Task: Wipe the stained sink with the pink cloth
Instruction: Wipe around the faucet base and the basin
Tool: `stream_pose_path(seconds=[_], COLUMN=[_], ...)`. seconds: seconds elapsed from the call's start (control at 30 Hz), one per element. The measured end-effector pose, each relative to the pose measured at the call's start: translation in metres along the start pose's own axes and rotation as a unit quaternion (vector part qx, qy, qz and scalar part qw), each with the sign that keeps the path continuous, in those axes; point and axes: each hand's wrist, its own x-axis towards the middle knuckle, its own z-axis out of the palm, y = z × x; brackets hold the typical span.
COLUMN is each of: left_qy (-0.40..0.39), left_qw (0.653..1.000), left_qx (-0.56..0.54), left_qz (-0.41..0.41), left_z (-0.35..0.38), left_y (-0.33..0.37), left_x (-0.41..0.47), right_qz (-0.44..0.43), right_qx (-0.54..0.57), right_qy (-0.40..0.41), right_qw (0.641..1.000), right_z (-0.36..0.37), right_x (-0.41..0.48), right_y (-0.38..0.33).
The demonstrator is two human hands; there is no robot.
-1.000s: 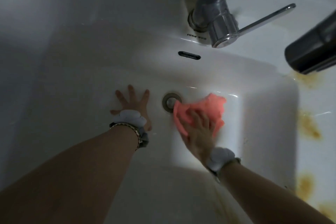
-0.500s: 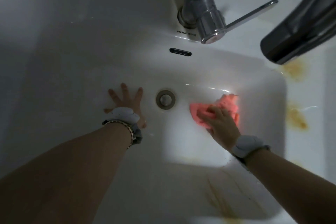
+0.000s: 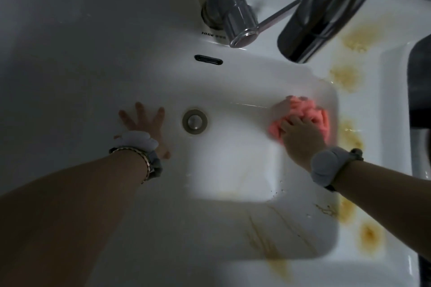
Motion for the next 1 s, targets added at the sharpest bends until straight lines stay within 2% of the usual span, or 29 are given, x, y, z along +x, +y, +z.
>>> stream_pose_path(seconds=[0.07,0.1,0.17,0.2,0.23,0.3,0.37,0.43,0.5,0.67,0.7,0.77,0.83,0.9,0.93,1.0], left_qy=[0.006,0.007,-0.005,-0.011,-0.016,-0.014,-0.009,-0.013,-0.007,-0.016,-0.016,-0.008,-0.002,-0.005,-0.003,0.007], left_qw=[1.0,1.0,1.0,1.0,1.0,1.0,1.0,1.0,1.0,1.0,1.0,1.0,1.0,1.0,1.0,1.0], left_qx=[-0.01,-0.013,0.001,0.008,0.007,-0.011,-0.026,-0.019,-0.019,-0.005,-0.013,-0.022,-0.013,0.0,0.0,-0.001], left_qz=[-0.006,-0.003,-0.003,-0.011,-0.018,-0.016,-0.009,-0.007,-0.003,-0.017,-0.019,-0.015,-0.013,-0.008,-0.007,0.001], left_z=[-0.001,-0.003,-0.003,-0.004,-0.006,-0.006,-0.005,-0.004,-0.004,-0.01,-0.01,-0.009,-0.009,-0.007,-0.007,-0.006], left_y=[0.003,0.004,0.005,0.006,0.006,0.006,0.004,0.004,0.004,0.01,0.012,0.011,0.01,0.01,0.009,0.008], left_x=[-0.002,-0.002,-0.002,-0.002,-0.001,-0.001,-0.001,-0.005,-0.007,-0.011,-0.012,-0.011,-0.01,-0.01,-0.008,-0.006], right_qz=[0.044,0.025,-0.053,-0.051,-0.044,0.032,0.08,0.105,0.066,-0.072,-0.077,-0.008,0.105,0.193,0.19,0.118], right_qx=[0.05,0.061,0.013,0.032,0.043,0.107,0.161,0.217,0.264,0.245,0.221,0.199,0.257,0.369,0.398,0.456], right_qy=[-0.018,-0.036,-0.074,-0.058,-0.007,0.016,-0.039,-0.061,-0.09,-0.14,-0.109,-0.08,-0.108,-0.101,-0.099,-0.137], right_qw=[0.998,0.997,0.996,0.996,0.998,0.994,0.983,0.969,0.958,0.957,0.966,0.977,0.955,0.903,0.892,0.871], right_z=[-0.001,0.003,0.005,0.007,0.01,0.012,0.015,0.017,0.017,0.022,0.027,0.033,0.028,0.025,0.02,0.004], right_x=[0.002,0.008,0.026,0.031,0.032,0.019,-0.002,-0.028,-0.056,-0.089,-0.081,-0.059,-0.034,-0.015,-0.007,-0.001], right_y=[0.008,0.018,0.036,0.038,0.035,0.013,-0.022,-0.047,-0.065,-0.061,-0.053,-0.046,-0.06,-0.086,-0.098,-0.123])
